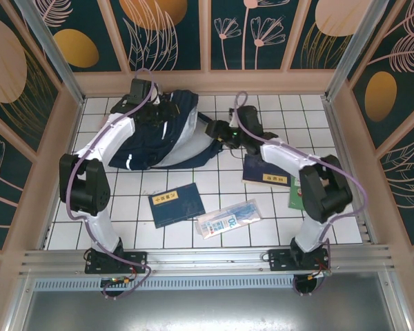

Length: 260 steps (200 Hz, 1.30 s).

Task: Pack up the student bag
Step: Close the student bag at the top-center of the table, then rotate the book at the middle-right of the table.

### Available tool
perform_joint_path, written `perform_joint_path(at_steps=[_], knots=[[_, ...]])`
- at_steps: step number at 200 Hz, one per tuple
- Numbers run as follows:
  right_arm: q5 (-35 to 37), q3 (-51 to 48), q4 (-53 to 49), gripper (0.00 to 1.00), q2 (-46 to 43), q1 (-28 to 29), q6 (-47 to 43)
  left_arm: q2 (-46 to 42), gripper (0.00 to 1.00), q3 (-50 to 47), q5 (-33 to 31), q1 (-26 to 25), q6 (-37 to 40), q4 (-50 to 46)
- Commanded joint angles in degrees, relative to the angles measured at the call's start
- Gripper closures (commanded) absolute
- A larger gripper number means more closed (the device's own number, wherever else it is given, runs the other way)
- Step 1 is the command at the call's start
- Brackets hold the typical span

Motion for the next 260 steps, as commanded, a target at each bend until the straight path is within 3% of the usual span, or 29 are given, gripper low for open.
perform_joint_path(at_steps=[1, 32, 79, 119, 172, 193, 260], knots=[[6.9, -5.4, -6.9, 0.33, -5.8, -3.0, -2.3, 0.3, 0.59, -0.5, -1.4, -0.5, -0.7, 3.2], [11.2, -14.4, -10.0, 0.34, -12.6, -7.5, -0.3, 1.1, 0.44, 0.9, -3.1, -3.8, -0.6, 3.5], [17.4, -23.6, -16.4, 0.37, -21.4, -12.3, 4.1, 6.5, 0.43, 6.9, -3.9, -12.4, -0.7, 3.3], [19.1, -27.7, -17.8, 0.36, -23.1, -16.7, 3.6, 12.9, 0.43, 11.3, -3.3, -17.7, -1.1, 4.0], [16.3, -27.0, -11.2, 0.39, -14.1, -19.8, 1.3, 17.8, 0.43, 14.8, -4.0, -21.0, 0.1, 2.4], [16.5, -24.4, -9.4, 0.39, -10.3, -19.8, -1.0, 18.5, 0.44, 16.1, -6.1, -21.3, 1.7, -0.9], [10.2, -12.2, -6.9, 0.38, 0.6, -18.5, -9.2, 20.5, 0.43, 14.3, -5.2, -21.4, 3.7, 0.6]])
